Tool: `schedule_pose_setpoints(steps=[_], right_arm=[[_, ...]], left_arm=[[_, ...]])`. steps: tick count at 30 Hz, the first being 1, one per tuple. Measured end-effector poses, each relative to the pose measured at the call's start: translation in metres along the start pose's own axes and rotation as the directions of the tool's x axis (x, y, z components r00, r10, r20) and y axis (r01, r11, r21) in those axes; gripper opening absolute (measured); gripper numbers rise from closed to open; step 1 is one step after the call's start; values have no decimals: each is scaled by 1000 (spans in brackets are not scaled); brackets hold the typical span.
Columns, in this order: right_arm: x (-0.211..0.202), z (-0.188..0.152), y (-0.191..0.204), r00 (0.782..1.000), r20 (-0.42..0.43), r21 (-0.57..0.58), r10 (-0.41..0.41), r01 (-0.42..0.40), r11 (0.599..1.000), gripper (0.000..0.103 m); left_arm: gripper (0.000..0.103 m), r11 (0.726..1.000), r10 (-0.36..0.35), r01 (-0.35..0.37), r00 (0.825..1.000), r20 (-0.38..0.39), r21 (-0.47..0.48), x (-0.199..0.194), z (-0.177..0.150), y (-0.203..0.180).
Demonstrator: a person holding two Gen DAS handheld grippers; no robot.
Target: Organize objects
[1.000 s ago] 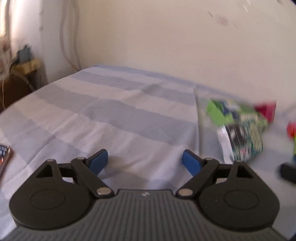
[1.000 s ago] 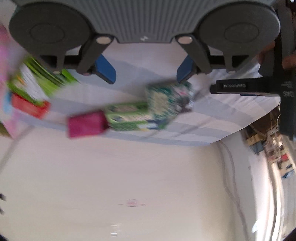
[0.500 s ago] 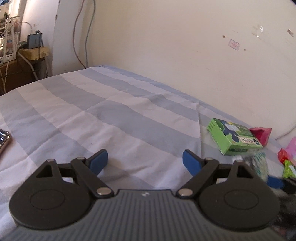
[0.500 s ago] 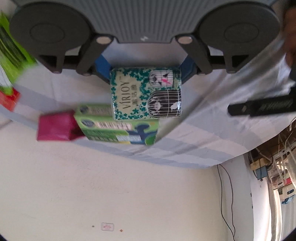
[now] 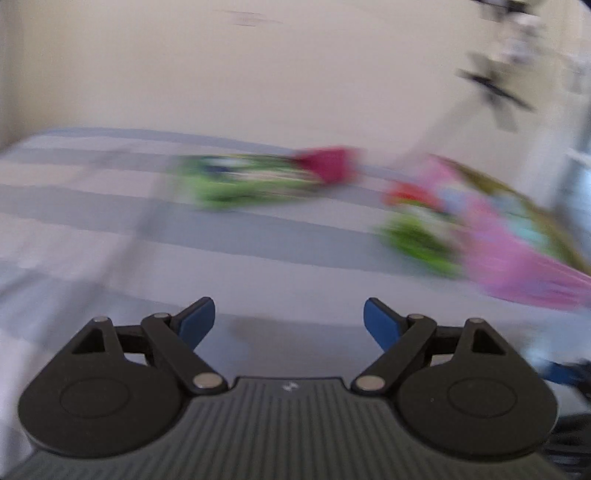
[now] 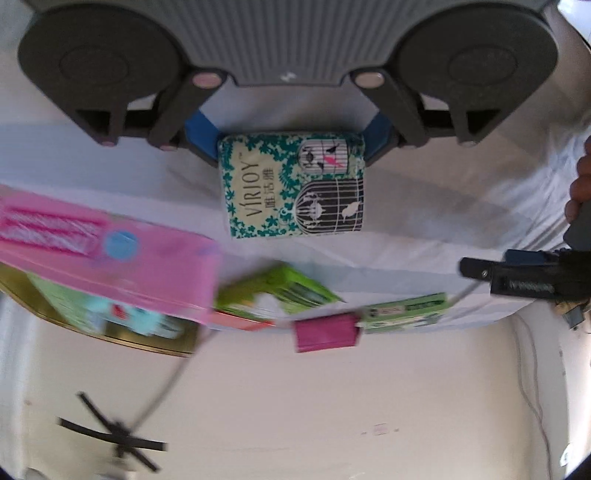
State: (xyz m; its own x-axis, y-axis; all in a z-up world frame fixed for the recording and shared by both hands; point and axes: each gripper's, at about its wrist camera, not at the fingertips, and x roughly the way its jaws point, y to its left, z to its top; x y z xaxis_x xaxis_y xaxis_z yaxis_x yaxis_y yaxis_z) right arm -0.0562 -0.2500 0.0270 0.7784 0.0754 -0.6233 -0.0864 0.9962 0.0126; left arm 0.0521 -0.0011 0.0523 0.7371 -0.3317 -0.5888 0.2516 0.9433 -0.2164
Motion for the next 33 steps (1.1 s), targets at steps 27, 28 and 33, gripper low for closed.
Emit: schedule_pose_setpoints(steps=[27,28,33], right_arm=[[-17,14,-62,964,258,56,66,-83,995,47],[-21,16,-66,957,287,60,44,-63,996,47],[-39,24,-88,919,393,101,-31,-10,995,48]], left_arm=[[58,936,-282,309,945,-165,170,32,24,-167],[58,928,-292,317,945,-146,194,29,28,-173],[59,895,-322,324,945,-60,305,23,41,-212]])
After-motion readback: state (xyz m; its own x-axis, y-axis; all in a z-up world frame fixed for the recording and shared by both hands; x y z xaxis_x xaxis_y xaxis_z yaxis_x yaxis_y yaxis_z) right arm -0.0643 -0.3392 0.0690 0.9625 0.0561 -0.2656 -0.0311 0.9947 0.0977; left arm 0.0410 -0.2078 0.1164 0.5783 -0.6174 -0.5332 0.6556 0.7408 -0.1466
